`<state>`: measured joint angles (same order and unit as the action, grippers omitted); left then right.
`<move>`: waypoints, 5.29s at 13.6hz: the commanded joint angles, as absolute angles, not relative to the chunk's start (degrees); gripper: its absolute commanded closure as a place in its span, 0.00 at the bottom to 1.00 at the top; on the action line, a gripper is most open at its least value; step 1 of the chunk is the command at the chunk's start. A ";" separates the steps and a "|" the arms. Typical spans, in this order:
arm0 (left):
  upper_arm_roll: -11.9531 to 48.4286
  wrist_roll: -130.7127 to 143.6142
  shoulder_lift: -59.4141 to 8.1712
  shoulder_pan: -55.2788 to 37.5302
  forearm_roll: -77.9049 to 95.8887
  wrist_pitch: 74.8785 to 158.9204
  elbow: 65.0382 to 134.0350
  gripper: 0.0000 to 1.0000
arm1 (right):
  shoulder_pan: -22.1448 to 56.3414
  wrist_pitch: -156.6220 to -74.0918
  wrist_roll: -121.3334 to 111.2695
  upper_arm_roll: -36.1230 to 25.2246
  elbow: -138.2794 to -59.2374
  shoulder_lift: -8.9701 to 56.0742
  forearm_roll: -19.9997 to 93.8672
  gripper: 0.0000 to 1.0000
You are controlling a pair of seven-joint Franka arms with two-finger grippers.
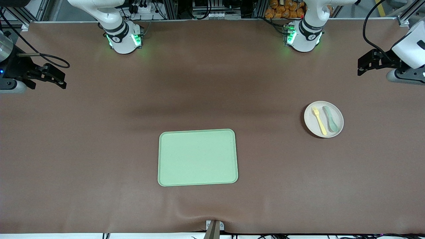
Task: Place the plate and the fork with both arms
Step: 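Move the left gripper toward the white plate's rim, then lower the left gripper and grasp the white plate's rim, then carry the plate with the left gripper onto the green placemat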
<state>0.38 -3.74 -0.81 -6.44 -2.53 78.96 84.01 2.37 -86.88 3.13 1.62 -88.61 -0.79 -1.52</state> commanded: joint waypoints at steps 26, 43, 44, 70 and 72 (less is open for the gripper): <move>0.26 -8.79 -17.39 10.28 -3.43 116.09 114.43 0.00 | 1.85 -85.17 3.69 1.58 -87.45 -0.26 -1.14 0.00; 0.79 -12.48 -26.98 14.24 -3.08 124.45 116.98 0.00 | 1.85 -85.17 3.60 1.58 -87.45 -0.26 -1.14 0.00; 0.79 -12.48 -27.24 14.24 -3.08 124.37 116.98 0.00 | 1.85 -85.17 3.60 1.58 -87.45 -0.26 -1.14 0.00; 9.30 -12.31 -26.46 14.15 1.13 125.26 108.04 1.00 | 1.76 -85.60 3.60 1.49 -87.36 -0.18 -1.14 0.00; 12.29 -10.04 -26.80 13.36 4.29 122.44 103.64 1.00 | 1.76 -85.69 3.60 1.49 -87.36 -0.18 -1.14 0.00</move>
<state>9.54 -11.81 -26.98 13.55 1.62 125.98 107.66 2.26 -86.04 3.14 1.25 -88.59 -0.77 -1.52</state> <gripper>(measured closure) 0.947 0.000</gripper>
